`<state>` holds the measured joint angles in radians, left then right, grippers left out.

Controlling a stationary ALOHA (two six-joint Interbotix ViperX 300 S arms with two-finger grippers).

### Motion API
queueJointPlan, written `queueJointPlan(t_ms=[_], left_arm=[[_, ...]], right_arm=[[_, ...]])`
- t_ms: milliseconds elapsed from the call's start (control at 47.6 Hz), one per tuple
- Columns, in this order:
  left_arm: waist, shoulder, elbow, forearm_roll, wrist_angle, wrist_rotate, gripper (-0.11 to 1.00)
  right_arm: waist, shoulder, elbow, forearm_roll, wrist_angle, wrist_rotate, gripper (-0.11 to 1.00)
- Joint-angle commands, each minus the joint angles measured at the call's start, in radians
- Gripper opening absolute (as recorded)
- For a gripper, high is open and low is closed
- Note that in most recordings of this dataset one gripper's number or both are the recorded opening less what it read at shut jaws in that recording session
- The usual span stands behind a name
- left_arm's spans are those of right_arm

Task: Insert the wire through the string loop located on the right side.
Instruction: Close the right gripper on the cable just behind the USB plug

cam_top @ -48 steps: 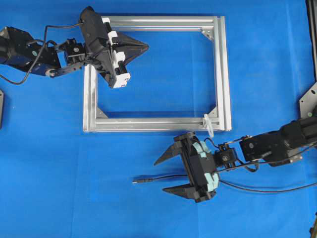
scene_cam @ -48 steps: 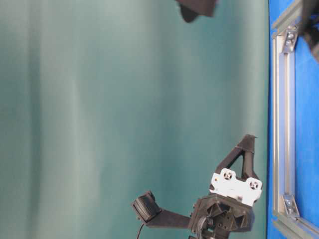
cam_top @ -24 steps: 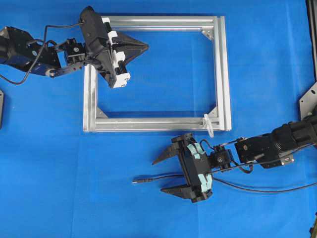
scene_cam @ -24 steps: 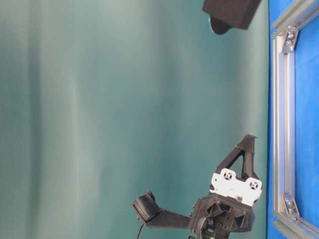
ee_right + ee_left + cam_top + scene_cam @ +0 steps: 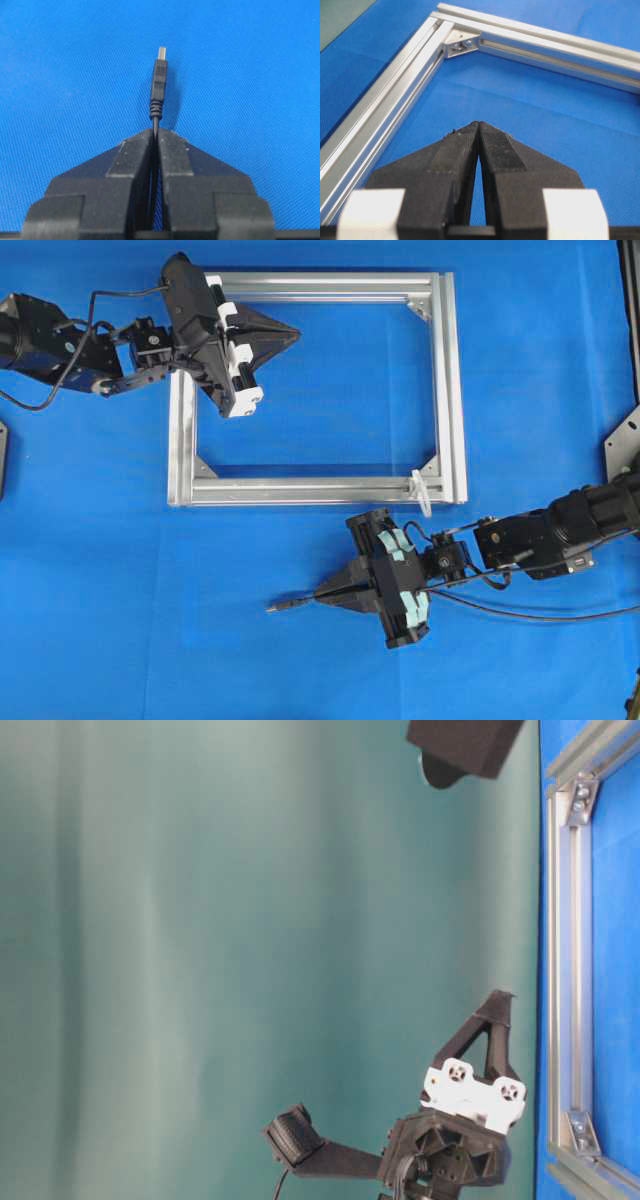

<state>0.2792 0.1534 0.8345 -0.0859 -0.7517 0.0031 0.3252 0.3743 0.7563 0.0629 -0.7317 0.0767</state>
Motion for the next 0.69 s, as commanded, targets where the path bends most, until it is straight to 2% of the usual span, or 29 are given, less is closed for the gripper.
queueJointPlan(t_ms=[0, 315, 672], left_arm=[[0.002, -0.032, -0.011, 0.003, -0.003, 0.002, 0.00], [0.002, -0.032, -0.012, 0.003, -0.003, 0.000, 0.00], [0.002, -0.032, -0.014, 0.003, -0.003, 0.000, 0.00]], right_arm=[[0.002, -0.017, -0.011, -0.002, -0.005, 0.000, -0.04], [0.002, -0.054, -0.008, 0.000, 0.028, 0.006, -0.04], [0.002, -0.236, -0.023, -0.002, 0.215, -0.002, -0.04]])
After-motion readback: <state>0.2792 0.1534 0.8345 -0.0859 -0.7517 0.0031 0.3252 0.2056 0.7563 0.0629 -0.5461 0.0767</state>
